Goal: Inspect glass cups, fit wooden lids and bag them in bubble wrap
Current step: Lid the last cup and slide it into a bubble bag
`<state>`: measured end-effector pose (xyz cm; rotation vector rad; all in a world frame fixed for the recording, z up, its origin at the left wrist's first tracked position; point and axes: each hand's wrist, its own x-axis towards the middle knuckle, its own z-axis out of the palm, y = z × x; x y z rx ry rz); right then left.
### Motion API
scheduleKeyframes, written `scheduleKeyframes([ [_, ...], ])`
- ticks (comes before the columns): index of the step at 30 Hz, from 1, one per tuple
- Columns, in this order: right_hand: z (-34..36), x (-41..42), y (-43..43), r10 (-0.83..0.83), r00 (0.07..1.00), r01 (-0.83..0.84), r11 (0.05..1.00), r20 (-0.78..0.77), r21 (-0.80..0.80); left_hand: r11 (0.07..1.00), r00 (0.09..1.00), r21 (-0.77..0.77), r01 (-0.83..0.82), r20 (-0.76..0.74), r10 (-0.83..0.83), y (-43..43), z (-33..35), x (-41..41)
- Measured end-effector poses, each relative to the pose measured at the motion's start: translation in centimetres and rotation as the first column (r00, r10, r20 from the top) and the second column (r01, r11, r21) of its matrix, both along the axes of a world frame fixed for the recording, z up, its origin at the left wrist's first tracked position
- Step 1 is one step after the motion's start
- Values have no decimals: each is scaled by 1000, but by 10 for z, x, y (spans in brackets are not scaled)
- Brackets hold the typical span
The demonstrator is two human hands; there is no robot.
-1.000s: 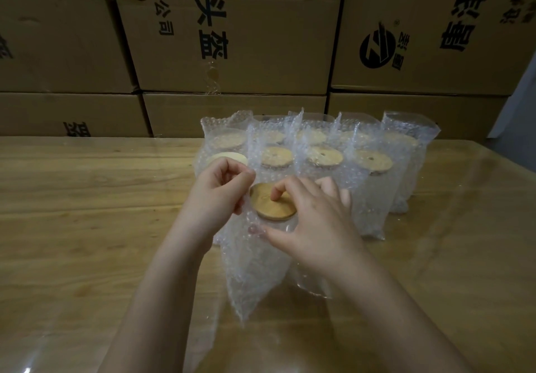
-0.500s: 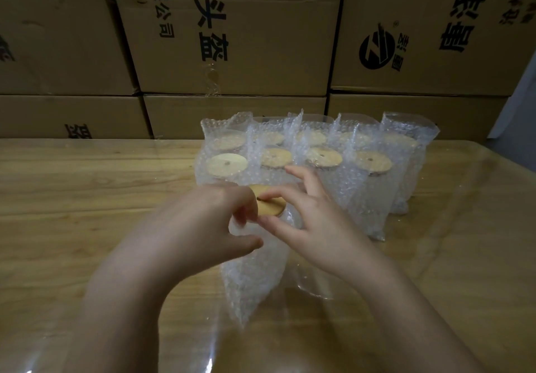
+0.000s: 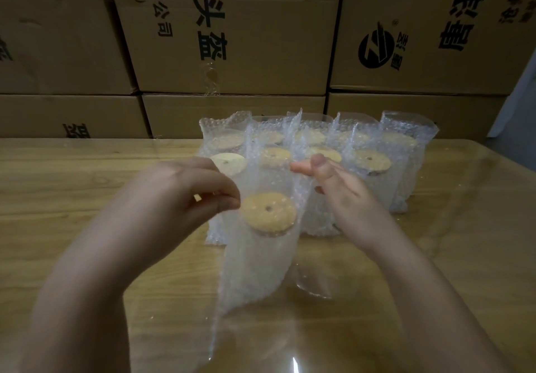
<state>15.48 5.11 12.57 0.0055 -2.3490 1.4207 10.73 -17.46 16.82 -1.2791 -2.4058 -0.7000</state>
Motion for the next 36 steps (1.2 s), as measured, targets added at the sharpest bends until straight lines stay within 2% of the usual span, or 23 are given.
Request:
scheduleKeyframes([
  [5, 16, 17, 15, -32, 999, 37, 987, -35, 155, 987, 995, 147, -58, -68, 68, 8, -6, -8],
  [11, 21, 26, 29, -56, 996, 13, 878, 74, 478, 993, 997, 93, -70, -24, 72, 9, -14, -16],
  [14, 18, 21, 32, -94, 995, 58, 823, 35, 565, 992, 996, 101, -81, 38, 77, 9, -15, -17],
  [18, 13, 15, 33, -96, 995, 74, 825, 9, 561, 988, 984, 94, -122, 139, 109, 6, -14, -17],
  [24, 14, 11, 30, -131, 968, 237, 757, -213, 609, 984, 978, 53, -172, 125, 164, -1, -14, -17],
  [28, 13, 12, 28, -121, 965, 244, 745, -235, 621, 977, 979, 88, -192, 78, 186, -1, -14, -18],
  [32, 15, 14, 32, -115, 970, 219, 798, -214, 562, 978, 985, 118, -170, 38, 166, 1, -15, -19],
  [34, 14, 14, 34, -107, 982, 173, 850, -159, 497, 979, 987, 132, -155, 70, 147, 1, -16, -20],
  [36, 11, 12, 38, -70, 996, 87, 932, -60, 352, 974, 977, 166, -156, 172, 127, 1, -19, -24],
])
